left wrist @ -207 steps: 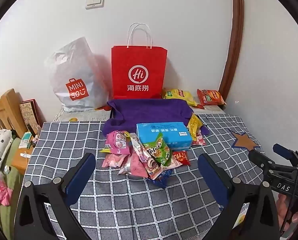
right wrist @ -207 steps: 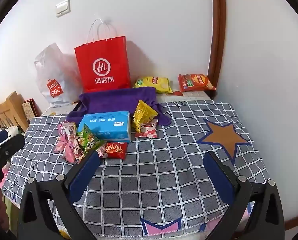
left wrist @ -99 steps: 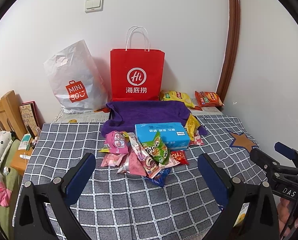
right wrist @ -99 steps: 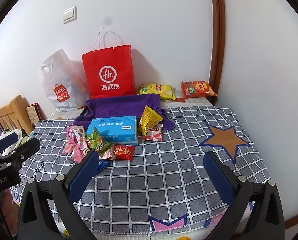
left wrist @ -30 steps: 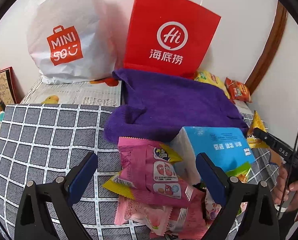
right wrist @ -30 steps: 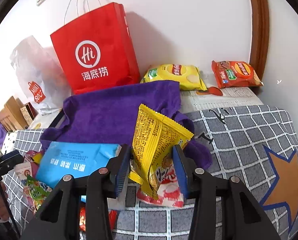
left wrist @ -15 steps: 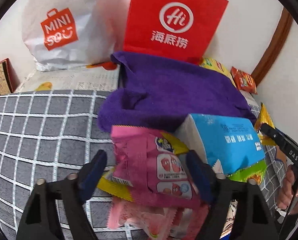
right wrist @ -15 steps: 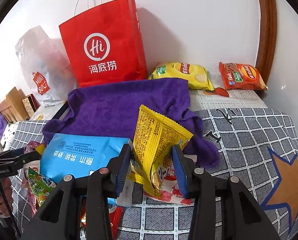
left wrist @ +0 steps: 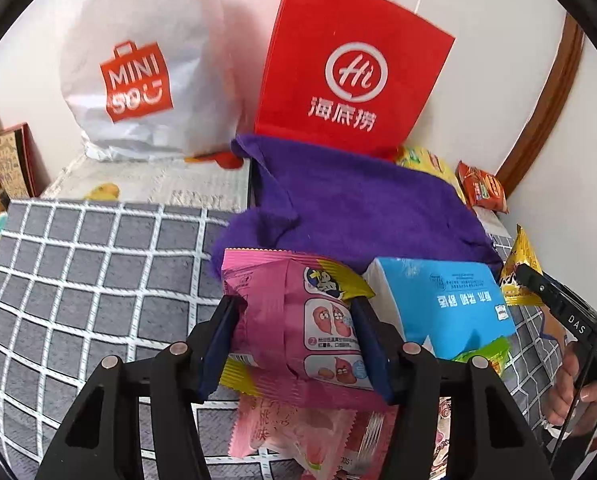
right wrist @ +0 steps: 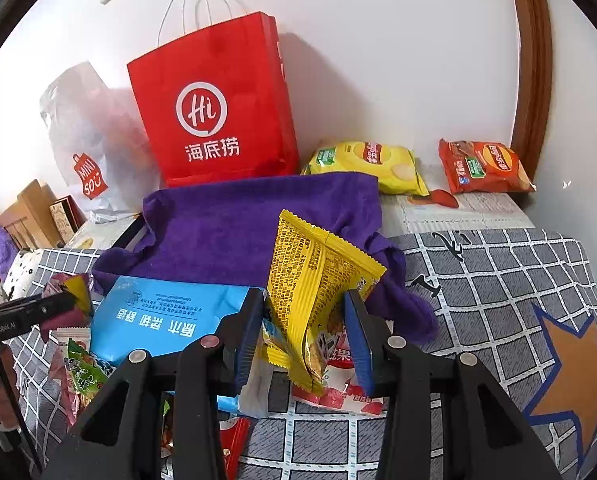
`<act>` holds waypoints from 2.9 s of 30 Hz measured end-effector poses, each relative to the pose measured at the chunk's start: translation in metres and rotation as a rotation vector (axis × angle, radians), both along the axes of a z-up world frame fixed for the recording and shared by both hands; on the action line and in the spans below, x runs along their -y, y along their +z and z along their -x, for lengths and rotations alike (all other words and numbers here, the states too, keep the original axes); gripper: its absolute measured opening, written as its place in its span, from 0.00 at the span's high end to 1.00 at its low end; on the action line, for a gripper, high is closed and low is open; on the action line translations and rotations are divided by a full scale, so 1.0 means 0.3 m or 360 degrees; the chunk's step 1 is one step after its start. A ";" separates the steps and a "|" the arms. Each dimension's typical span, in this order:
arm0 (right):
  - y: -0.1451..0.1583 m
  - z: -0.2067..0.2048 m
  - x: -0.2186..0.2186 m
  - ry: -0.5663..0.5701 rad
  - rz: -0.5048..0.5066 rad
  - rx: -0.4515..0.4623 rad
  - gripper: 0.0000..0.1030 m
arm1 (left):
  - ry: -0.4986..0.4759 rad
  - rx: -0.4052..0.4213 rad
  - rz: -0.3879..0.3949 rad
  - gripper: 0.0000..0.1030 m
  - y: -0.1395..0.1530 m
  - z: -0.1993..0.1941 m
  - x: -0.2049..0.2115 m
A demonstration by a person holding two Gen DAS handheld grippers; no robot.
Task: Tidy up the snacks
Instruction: 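Lift both held bags and carry them over the purple towel, then lower both bags onto the purple towel and open both tools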
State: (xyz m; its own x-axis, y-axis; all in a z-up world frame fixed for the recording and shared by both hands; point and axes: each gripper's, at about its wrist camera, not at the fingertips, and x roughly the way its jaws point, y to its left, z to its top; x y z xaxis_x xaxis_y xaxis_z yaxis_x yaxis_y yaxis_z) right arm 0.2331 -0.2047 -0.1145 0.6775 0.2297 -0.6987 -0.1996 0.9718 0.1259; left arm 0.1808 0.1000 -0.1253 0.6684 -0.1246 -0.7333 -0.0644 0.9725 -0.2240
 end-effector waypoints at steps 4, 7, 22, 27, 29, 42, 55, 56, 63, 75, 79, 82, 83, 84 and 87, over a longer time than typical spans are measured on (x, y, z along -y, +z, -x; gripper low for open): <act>0.009 0.009 0.006 0.0017 -0.0004 0.0023 0.61 | -0.0037 0.0022 0.0025 0.48 0.012 0.006 0.005; 0.018 0.018 0.018 0.0017 -0.0027 0.0019 0.61 | -0.0038 0.0029 0.0029 0.49 0.021 0.010 0.003; 0.193 0.213 0.011 0.0152 -0.0168 0.0041 0.62 | -0.0179 0.0031 0.0113 0.49 0.166 0.173 0.096; 0.264 0.210 -0.051 0.0223 -0.0167 0.0057 0.62 | -0.0231 0.0057 0.0077 0.49 0.247 0.159 0.157; 0.296 0.189 -0.074 0.0276 -0.0161 0.0079 0.62 | -0.0241 0.0073 0.0068 0.49 0.287 0.135 0.176; 0.440 -0.073 -0.153 0.0305 -0.0069 0.0144 0.62 | -0.0201 0.0105 -0.0034 0.49 0.404 -0.121 0.181; 0.314 -0.396 -0.155 0.0234 -0.0020 0.0074 0.62 | -0.0211 0.0032 -0.0079 0.49 0.320 -0.464 0.162; 0.288 -0.418 -0.146 0.0219 -0.0014 0.0058 0.62 | -0.0209 0.0022 -0.0077 0.49 0.305 -0.488 0.159; 0.124 -0.543 -0.099 0.0210 0.0032 -0.0126 0.63 | -0.0205 -0.0106 -0.0010 0.49 0.151 -0.624 0.115; -0.039 -0.604 -0.097 0.0228 0.0037 -0.0305 0.63 | -0.0200 -0.0253 0.0007 0.49 0.005 -0.670 0.093; -0.075 -0.603 -0.116 0.0246 0.0085 -0.0333 0.63 | -0.0205 -0.0273 0.0006 0.49 -0.020 -0.679 0.095; -0.106 -0.613 -0.117 0.0249 0.0094 -0.0375 0.63 | -0.0216 -0.0273 -0.0002 0.49 -0.033 -0.685 0.103; -0.119 -0.617 -0.121 0.0248 0.0107 -0.0391 0.63 | -0.0216 -0.0278 -0.0003 0.49 -0.038 -0.685 0.104; -0.128 -0.620 -0.123 0.0247 0.0118 -0.0400 0.63 | -0.0216 -0.0288 -0.0004 0.49 -0.044 -0.688 0.106; -0.151 -0.625 -0.126 0.0243 0.0137 -0.0423 0.63 | -0.0219 -0.0322 -0.0005 0.49 -0.067 -0.701 0.122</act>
State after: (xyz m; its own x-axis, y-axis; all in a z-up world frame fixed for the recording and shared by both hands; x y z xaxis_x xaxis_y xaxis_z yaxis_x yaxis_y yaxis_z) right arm 0.4204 -0.1670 -0.1596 0.4307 0.2472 -0.8680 -0.3150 0.9425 0.1121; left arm 0.3911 0.0633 -0.1452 0.4850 -0.2018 -0.8509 0.0252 0.9758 -0.2171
